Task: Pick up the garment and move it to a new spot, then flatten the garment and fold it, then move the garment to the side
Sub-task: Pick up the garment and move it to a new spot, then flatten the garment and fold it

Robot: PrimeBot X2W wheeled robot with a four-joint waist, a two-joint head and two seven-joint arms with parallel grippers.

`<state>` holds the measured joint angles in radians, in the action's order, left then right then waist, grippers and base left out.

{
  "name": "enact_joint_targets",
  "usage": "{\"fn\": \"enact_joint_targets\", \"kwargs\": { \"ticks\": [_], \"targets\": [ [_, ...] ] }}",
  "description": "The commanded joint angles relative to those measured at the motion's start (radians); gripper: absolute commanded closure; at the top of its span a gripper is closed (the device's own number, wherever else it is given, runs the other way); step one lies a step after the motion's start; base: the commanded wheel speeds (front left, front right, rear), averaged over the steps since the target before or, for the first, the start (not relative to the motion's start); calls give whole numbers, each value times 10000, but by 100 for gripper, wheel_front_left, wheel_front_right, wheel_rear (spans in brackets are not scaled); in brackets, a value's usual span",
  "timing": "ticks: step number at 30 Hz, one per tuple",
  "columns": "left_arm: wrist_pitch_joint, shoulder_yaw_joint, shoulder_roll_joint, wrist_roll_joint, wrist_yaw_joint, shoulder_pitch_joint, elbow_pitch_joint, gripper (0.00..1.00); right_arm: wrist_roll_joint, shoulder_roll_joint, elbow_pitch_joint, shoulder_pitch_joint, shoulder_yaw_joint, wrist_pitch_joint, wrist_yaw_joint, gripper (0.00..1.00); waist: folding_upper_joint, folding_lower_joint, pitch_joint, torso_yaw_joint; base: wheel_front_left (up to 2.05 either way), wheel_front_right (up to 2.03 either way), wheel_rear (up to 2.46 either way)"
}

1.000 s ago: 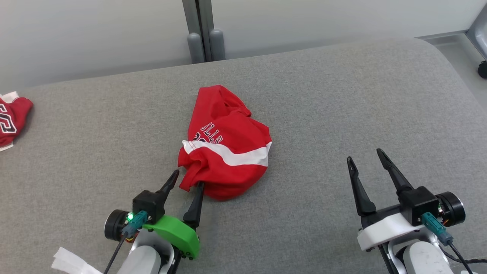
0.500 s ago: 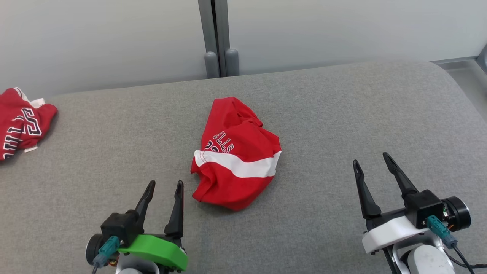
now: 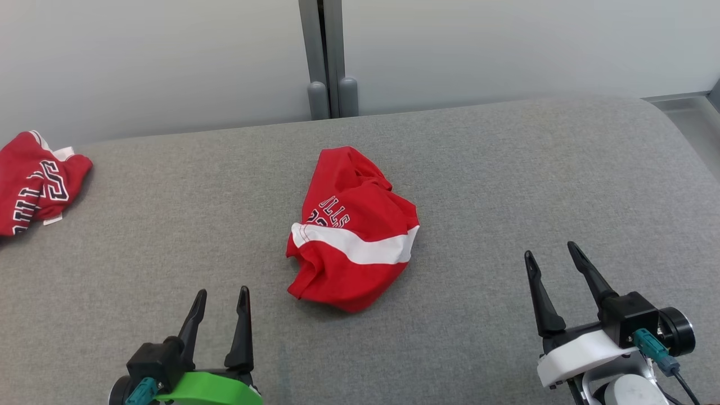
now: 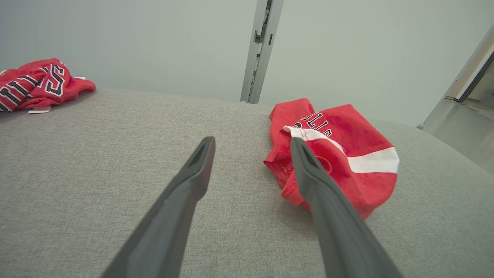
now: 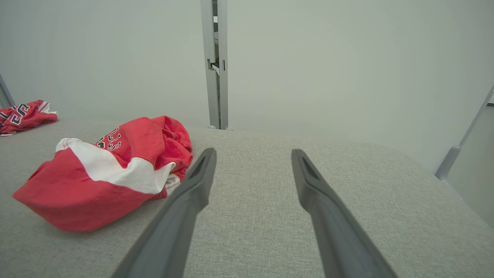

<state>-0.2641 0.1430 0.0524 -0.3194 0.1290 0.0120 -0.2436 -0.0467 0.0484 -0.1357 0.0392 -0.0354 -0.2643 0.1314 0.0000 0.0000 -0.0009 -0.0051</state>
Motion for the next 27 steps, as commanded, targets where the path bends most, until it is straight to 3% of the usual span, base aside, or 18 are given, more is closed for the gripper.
{"fn": "enact_joint_targets", "kwargs": {
  "ticks": [1, 27],
  "targets": [
    [-6, -62, -1, 15, 23, 136, 41, 0, -98, 38, -34, -71, 38, -3, -14, 0, 0, 0, 5, 10, 0, 0, 0],
    [-6, 34, -17, -221, 24, -130, -72, 0, -102, 38, -141, 63, 29, -2, -14, 0, 0, 0, 175, -17, 0, 0, 0]
  ]
}}
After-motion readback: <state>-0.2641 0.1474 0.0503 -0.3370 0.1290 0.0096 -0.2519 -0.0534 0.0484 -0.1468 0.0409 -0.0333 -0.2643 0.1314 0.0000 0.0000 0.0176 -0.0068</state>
